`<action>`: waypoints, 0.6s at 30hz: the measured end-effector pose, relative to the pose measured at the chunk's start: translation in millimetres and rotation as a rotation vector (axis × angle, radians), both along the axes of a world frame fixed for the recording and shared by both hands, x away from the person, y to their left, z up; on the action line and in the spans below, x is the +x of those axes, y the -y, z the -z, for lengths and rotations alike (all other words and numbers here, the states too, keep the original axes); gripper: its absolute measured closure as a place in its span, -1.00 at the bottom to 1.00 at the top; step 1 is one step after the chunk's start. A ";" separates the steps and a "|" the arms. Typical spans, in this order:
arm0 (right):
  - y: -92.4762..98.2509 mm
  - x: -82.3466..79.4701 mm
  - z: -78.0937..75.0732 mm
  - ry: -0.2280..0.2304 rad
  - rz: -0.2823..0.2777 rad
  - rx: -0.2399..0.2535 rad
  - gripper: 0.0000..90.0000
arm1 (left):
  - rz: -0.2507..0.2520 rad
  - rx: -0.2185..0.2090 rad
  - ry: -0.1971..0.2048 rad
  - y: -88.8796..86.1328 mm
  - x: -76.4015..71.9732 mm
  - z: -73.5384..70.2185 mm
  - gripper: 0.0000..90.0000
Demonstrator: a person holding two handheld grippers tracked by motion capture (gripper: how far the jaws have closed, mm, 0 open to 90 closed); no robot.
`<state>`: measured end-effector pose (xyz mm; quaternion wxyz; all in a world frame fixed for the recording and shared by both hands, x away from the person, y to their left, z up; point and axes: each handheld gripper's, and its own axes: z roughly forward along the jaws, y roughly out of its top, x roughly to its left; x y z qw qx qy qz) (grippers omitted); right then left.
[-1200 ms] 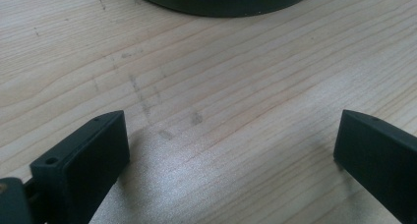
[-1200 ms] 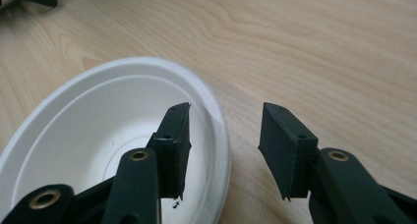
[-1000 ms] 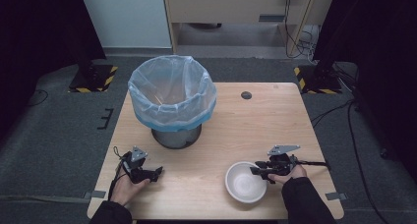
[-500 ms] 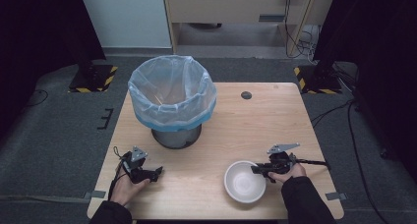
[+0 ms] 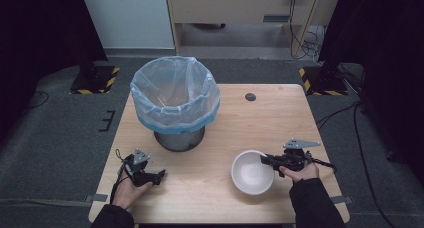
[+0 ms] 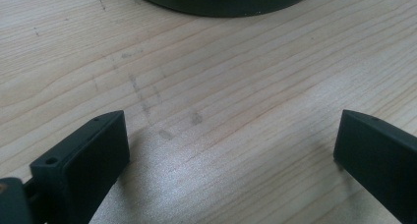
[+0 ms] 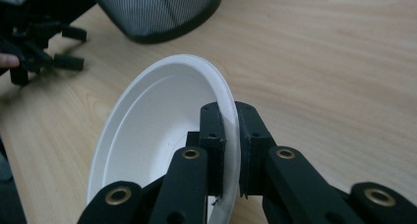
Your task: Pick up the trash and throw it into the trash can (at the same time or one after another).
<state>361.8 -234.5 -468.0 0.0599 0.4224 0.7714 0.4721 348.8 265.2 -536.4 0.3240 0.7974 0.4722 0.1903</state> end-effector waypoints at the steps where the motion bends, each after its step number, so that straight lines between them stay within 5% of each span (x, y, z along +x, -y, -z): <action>1: 0.6 0.2 -1.3 0.016 0.009 0.006 0.86 | 0.000 0.000 0.000 0.0 0.0 0.0 -1.00; 18: 9.2 3.2 -22.8 0.205 0.180 0.162 0.86 | 0.000 0.000 0.000 0.0 0.0 0.0 -1.00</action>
